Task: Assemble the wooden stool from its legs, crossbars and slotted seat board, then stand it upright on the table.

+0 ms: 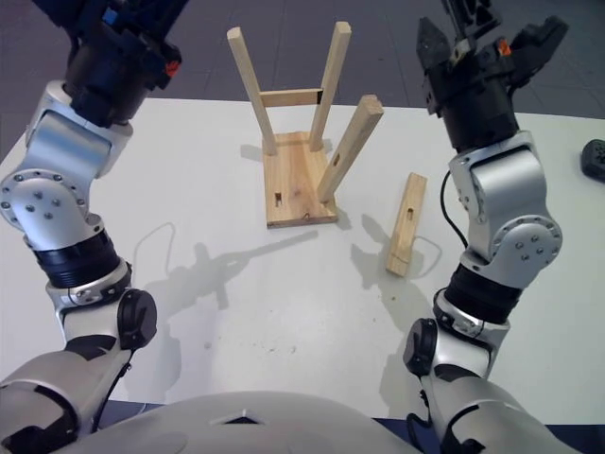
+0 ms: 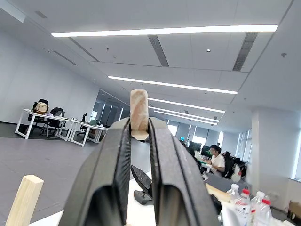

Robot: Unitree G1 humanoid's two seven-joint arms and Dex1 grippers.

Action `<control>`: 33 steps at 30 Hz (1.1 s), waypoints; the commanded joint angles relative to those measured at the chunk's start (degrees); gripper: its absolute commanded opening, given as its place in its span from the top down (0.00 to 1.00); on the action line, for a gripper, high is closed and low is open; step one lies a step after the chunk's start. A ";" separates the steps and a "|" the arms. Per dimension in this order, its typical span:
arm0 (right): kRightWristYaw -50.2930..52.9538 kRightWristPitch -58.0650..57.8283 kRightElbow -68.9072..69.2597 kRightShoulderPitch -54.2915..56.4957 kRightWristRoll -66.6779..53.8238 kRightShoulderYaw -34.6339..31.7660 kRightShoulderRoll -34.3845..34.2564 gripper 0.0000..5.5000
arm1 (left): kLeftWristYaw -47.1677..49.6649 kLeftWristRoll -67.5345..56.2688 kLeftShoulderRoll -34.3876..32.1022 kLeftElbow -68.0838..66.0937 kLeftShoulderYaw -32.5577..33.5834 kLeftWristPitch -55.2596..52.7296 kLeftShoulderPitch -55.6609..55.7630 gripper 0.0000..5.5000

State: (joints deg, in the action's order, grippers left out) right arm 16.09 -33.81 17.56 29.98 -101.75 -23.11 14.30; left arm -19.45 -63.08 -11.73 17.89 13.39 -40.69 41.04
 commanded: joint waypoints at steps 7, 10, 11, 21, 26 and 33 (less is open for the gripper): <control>8.08 5.00 7.45 -1.63 -7.33 7.10 -4.55 0.02 | -5.90 12.71 -2.00 6.11 -12.93 4.40 -6.25 0.92; 8.43 6.09 7.65 -0.39 -7.72 7.28 -3.66 0.02 | -9.22 17.77 -3.97 6.24 -16.07 6.72 -7.85 0.92; 8.46 6.49 7.64 0.38 -8.07 7.12 -3.21 0.02 | -10.55 19.52 -4.81 6.10 -16.98 7.62 -8.47 0.92; 9.05 8.30 7.52 1.48 -8.54 7.40 -0.51 0.02 | -17.98 30.11 -8.35 4.90 -22.00 14.40 -11.77 0.92; 8.84 8.26 7.08 0.58 -6.50 7.72 0.30 0.02 | -18.21 30.75 -7.97 4.48 -21.20 15.09 -11.68 0.92; 7.80 8.55 4.29 0.00 -3.31 6.25 1.77 0.02 | -18.15 30.54 -9.81 3.34 -15.97 16.15 -9.81 0.92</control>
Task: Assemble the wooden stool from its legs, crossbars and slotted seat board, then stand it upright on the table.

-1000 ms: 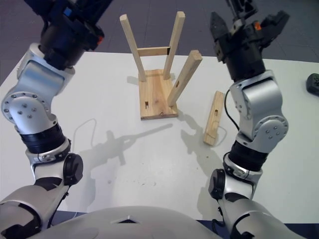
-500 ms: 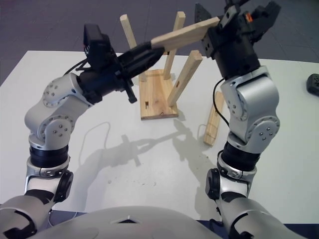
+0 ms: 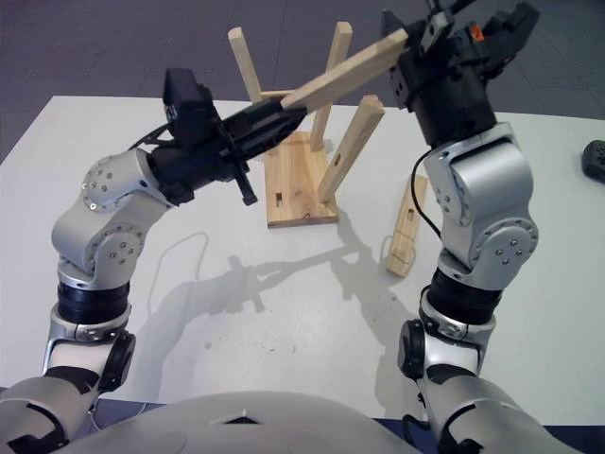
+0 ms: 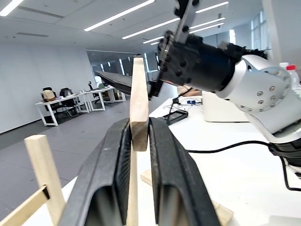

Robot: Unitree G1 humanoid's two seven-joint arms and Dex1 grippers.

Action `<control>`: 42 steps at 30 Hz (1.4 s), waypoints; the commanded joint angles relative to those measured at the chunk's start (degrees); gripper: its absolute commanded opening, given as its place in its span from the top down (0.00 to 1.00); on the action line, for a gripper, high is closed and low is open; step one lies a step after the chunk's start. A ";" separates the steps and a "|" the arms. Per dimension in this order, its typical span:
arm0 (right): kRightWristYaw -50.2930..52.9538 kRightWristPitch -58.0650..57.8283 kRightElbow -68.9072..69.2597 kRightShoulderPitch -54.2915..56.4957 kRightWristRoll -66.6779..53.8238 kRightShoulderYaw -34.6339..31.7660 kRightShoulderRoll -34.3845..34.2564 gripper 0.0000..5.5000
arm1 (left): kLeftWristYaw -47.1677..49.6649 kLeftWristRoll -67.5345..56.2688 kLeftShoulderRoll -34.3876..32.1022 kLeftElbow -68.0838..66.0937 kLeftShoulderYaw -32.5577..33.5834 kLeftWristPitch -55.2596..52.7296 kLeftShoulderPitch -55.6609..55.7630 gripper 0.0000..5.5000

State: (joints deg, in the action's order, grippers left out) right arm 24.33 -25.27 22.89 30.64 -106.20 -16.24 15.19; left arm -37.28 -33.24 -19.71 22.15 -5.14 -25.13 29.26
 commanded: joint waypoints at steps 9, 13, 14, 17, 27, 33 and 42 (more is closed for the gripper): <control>-1.88 -0.76 -3.69 -1.56 4.00 -1.88 2.48 0.02 | -6.52 2.16 -8.22 -7.32 5.71 1.68 -1.12 0.92; -6.23 -3.49 -8.53 -1.74 8.01 -2.76 6.53 0.02 | -12.98 0.97 -10.54 -14.30 4.99 -0.93 -0.29 0.92; -8.07 -4.26 -9.94 -1.75 10.29 -2.74 7.93 0.02 | -14.31 1.43 -10.58 -16.86 4.54 -0.93 0.67 0.92; -11.64 -5.65 -13.27 -1.75 18.36 -1.45 10.82 0.02 | -17.32 2.89 -10.12 -22.86 3.16 -0.68 3.42 0.92; -9.67 -4.80 -18.38 -4.15 52.59 4.88 12.27 0.02 | -25.74 6.63 -11.75 -27.45 -1.56 0.38 5.81 0.92; -11.21 -6.82 -17.41 -4.58 55.94 3.00 9.60 0.02 | -26.48 9.36 -10.66 -28.94 -2.38 2.67 5.30 0.92; -13.18 -9.51 -16.18 -4.20 58.40 1.41 6.24 0.02 | -25.74 12.91 -7.20 -34.57 -3.12 7.29 6.89 0.92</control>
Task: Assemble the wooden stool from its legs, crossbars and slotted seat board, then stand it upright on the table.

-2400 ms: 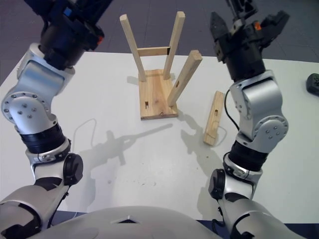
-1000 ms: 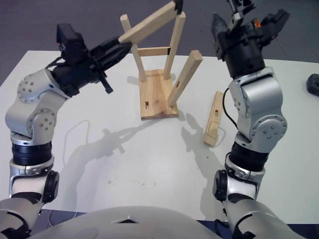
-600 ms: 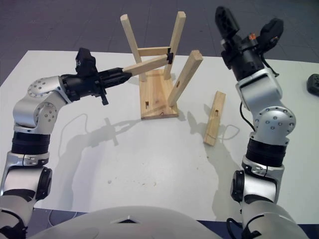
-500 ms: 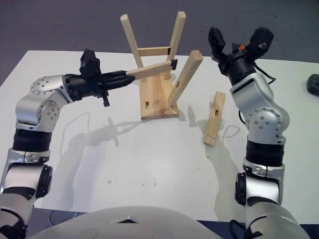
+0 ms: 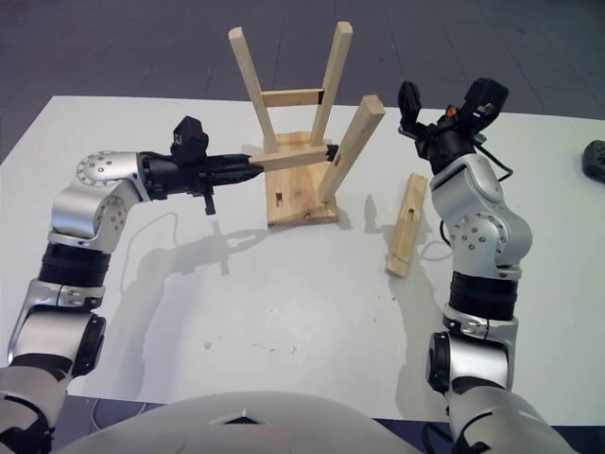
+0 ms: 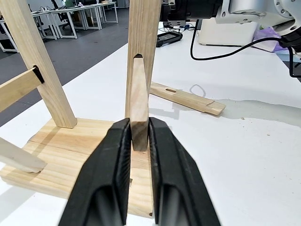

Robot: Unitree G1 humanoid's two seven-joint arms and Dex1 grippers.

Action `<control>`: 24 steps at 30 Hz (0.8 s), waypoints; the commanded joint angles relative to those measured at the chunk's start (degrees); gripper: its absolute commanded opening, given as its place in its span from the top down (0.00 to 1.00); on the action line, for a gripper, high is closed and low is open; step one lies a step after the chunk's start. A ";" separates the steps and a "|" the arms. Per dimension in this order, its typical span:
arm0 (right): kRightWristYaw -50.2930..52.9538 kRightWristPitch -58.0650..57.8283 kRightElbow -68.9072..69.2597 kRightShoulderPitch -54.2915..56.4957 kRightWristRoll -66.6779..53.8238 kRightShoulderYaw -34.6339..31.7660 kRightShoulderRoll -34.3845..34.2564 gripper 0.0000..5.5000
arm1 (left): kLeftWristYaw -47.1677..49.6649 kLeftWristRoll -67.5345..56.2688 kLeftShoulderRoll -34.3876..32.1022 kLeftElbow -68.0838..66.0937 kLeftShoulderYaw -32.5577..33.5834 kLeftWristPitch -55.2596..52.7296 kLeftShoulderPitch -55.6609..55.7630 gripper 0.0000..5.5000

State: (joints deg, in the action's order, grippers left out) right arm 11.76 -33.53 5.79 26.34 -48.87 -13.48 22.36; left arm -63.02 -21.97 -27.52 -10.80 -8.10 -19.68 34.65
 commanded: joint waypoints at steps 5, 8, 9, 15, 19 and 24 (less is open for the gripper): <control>-1.02 -2.25 1.20 0.02 2.19 -2.30 -1.97 0.02 | -0.16 2.11 1.07 -2.59 -0.08 2.57 1.36 0.92; -1.25 -2.75 1.29 0.12 2.81 -3.01 -2.48 0.02 | -0.43 2.51 1.24 -2.86 0.03 2.65 1.37 0.92; -1.34 -2.89 1.29 0.17 3.04 -3.22 -2.65 0.02 | -0.50 2.59 1.27 -2.87 0.05 2.62 1.35 0.92; -1.89 -3.56 1.12 0.49 4.16 -3.66 -3.51 0.02 | -0.88 2.60 0.98 -1.88 0.24 2.26 0.05 0.92; -2.13 -3.99 0.98 0.65 4.69 -4.25 -4.07 0.02 | -0.84 2.64 1.04 -1.46 0.19 2.17 -0.54 0.92; -2.42 -4.61 0.81 1.24 5.19 -4.92 -4.62 0.02 | -0.97 3.21 1.09 -1.06 -0.40 2.57 -1.55 0.92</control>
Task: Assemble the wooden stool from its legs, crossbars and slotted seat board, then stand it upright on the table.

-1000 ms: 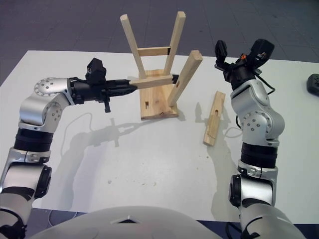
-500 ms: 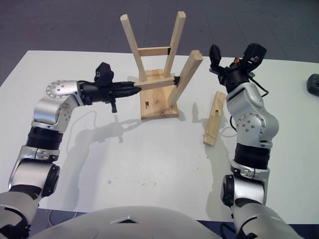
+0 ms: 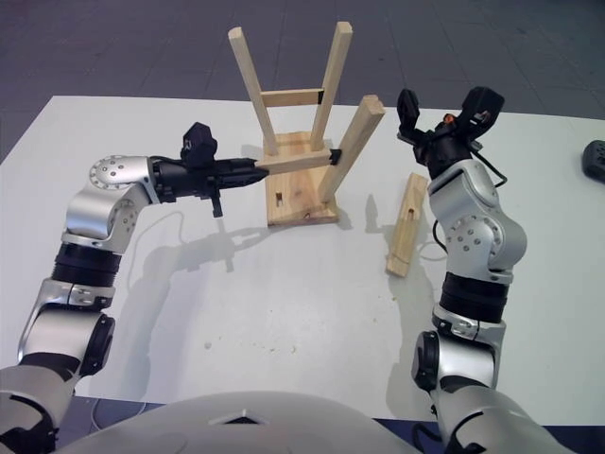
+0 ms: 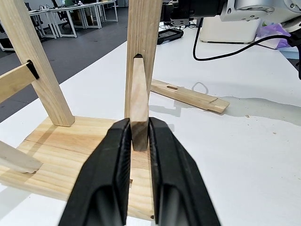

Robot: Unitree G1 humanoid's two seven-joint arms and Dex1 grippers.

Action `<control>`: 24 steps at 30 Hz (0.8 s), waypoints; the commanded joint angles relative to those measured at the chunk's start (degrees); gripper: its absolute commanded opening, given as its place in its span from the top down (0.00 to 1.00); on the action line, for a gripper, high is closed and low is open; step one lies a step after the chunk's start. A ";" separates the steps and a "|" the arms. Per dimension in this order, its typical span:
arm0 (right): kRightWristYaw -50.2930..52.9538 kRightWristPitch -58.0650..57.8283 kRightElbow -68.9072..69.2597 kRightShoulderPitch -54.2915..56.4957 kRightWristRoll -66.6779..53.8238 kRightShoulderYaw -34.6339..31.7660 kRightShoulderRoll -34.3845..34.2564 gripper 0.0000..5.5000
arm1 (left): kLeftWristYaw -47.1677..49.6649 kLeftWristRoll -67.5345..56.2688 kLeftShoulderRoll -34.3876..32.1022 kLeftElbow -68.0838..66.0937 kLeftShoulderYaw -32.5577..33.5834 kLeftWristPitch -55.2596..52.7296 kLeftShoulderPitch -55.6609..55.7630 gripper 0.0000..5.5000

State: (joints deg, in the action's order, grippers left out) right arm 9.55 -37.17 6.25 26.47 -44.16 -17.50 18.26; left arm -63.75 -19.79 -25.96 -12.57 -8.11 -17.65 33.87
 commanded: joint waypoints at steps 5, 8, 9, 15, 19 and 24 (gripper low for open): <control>-0.54 -1.59 0.61 1.18 0.87 -1.20 -0.82 0.02 | 0.27 1.66 -0.04 0.11 -0.47 1.13 -0.80 0.92; -0.53 -1.92 0.91 1.04 0.91 -1.40 -1.08 0.02 | 0.70 1.70 0.46 -0.19 -0.49 1.32 -0.34 0.92; -0.51 -1.98 1.00 0.97 0.95 -1.39 -1.21 0.02 | 0.82 1.71 0.61 -0.29 -0.52 1.41 -0.15 0.92; -0.07 -2.52 0.98 1.05 0.61 -1.97 -2.05 0.02 | 0.87 2.19 0.65 -1.06 -0.37 2.33 0.85 0.92; -0.08 -2.87 1.48 0.75 0.75 -2.15 -2.38 0.02 | 0.44 2.87 0.55 -1.53 -0.48 3.00 1.12 0.92; -0.19 -3.37 1.84 0.89 1.04 -2.33 -2.76 0.02 | 0.32 3.43 1.04 -2.05 -0.80 3.58 1.11 0.92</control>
State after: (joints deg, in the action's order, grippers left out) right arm 9.26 -39.77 7.51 26.63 -43.79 -19.54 15.82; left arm -63.20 -17.08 -25.28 -14.59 -8.43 -14.76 33.82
